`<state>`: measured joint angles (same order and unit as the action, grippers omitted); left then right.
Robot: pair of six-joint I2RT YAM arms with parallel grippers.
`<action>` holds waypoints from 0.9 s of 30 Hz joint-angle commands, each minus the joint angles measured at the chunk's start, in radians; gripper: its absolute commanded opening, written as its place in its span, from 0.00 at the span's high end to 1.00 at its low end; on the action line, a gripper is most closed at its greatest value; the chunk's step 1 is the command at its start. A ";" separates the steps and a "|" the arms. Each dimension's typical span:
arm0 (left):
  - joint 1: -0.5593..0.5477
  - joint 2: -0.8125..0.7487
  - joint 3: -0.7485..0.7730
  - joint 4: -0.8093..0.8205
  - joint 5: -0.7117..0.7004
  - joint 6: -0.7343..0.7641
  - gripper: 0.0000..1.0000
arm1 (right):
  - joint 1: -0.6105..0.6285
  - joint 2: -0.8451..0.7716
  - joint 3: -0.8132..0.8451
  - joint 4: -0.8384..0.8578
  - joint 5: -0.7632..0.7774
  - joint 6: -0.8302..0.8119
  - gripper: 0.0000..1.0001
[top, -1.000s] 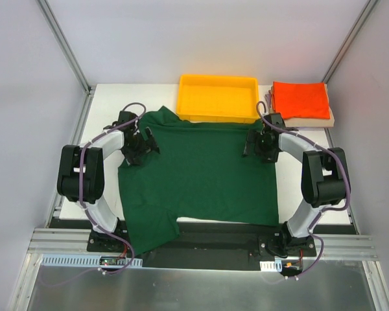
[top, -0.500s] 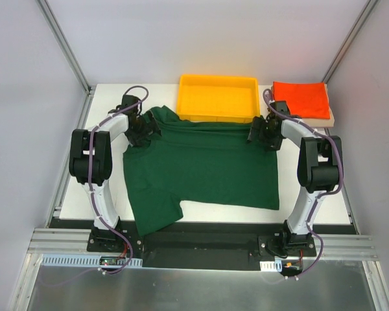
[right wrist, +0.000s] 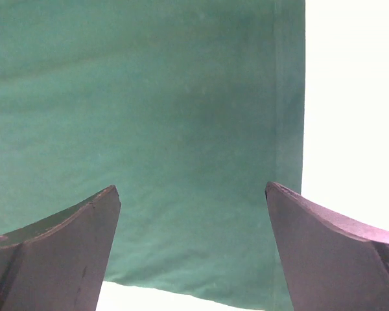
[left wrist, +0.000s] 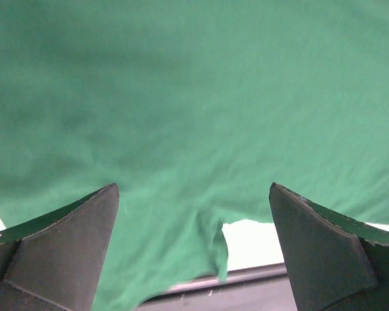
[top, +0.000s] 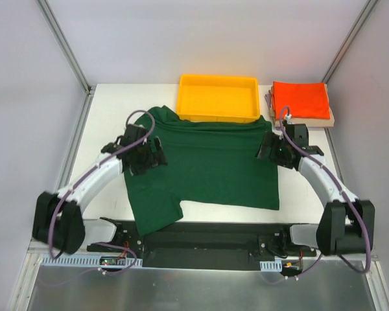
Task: Fold and stack the t-shirts
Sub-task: Flatten out the tshirt, then grap the side of the flattened tshirt closest away from the robot with both arms
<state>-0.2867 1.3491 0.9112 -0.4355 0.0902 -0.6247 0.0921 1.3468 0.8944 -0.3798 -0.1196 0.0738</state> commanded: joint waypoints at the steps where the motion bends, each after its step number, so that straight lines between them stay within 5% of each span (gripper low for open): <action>1: -0.141 -0.201 -0.152 -0.270 -0.165 -0.156 0.01 | -0.011 -0.121 -0.107 0.002 0.011 0.008 0.04; 7: -0.385 -0.442 -0.273 -0.595 -0.227 -0.439 0.06 | -0.014 -0.153 -0.109 -0.016 0.049 -0.005 0.04; 11: -0.471 -0.489 -0.325 -0.693 -0.204 -0.564 0.19 | -0.015 -0.124 -0.106 -0.019 0.038 -0.006 0.04; 21: -0.502 -0.420 -0.402 -0.611 -0.110 -0.553 0.56 | -0.015 -0.087 -0.091 -0.037 0.064 -0.014 0.04; 27: -0.505 -0.367 -0.445 -0.517 -0.040 -0.546 0.63 | -0.017 -0.080 -0.088 -0.045 0.078 -0.016 0.04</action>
<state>-0.7803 0.9596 0.4950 -0.9897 -0.0216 -1.1645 0.0826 1.2602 0.7788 -0.4072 -0.0666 0.0673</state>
